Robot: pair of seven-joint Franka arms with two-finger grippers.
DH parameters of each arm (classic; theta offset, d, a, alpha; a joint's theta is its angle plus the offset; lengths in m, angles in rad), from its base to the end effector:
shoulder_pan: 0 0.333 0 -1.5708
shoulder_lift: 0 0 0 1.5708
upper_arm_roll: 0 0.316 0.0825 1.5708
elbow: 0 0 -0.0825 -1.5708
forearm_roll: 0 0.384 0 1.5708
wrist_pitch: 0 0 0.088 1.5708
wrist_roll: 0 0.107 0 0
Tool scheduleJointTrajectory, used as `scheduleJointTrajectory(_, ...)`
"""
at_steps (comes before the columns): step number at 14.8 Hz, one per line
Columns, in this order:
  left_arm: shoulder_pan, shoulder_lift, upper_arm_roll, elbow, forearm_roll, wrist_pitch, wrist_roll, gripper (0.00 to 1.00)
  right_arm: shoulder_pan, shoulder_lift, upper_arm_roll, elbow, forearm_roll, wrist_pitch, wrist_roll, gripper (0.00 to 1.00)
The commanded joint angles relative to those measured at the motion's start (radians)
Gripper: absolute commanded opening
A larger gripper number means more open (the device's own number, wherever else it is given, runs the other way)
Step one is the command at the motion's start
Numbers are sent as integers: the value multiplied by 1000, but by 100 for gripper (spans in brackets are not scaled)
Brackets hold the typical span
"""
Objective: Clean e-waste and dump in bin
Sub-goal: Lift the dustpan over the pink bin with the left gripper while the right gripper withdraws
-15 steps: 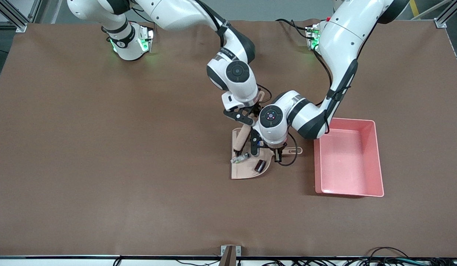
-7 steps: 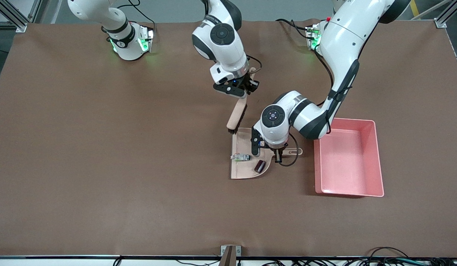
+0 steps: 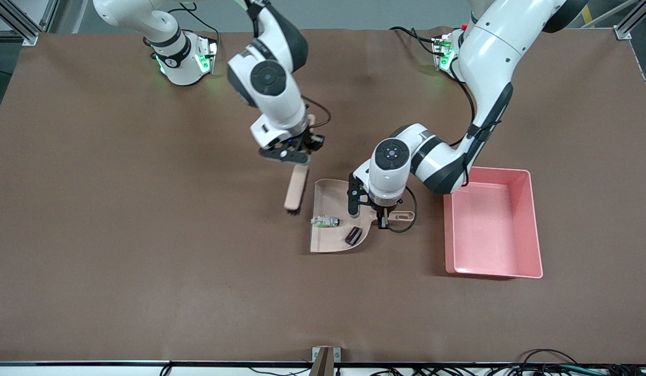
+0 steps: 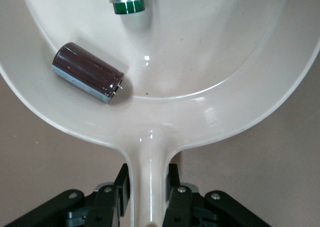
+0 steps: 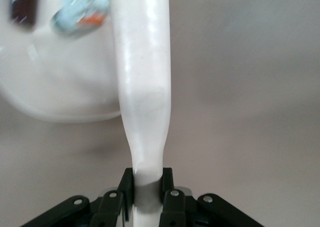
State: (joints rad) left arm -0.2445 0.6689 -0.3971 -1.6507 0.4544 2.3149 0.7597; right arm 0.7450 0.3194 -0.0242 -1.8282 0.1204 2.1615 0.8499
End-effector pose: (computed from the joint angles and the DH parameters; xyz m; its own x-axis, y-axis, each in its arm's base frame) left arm 0.5780 -0.3783 0.2501 -0.0440 -0.9984 -0.0350 -0.9922 0.0477 -0.1153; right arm 0.4725 0.4228 0.3613 0.9797 -0.1905 -0.0626 -0.1947 -0.9784 -0.0698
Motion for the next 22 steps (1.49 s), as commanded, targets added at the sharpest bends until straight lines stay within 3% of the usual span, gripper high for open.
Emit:
scheduleJointTrajectory(1,79,-52,-63,-34,4,18,1,13,-105,-57,18,-45,-51,-26,-118,0)
scheduleJointTrajectory(9,434,-121,-382,-26,4,-123,58,12,-432,-241,21,-333,-82,11,-362,0)
scheduleJointTrajectory(12,565,-133,-500,-8,4,-247,53,12,-516,-292,21,-494,-81,122,-426,0)
scheduleJointTrajectory(17,686,-169,-537,81,21,-507,159,12,-639,-370,20,-689,-81,227,-580,0)
scheduleJointTrajectory(22,842,-200,-534,80,119,-545,372,12,-730,-379,18,-831,-82,400,-721,0)
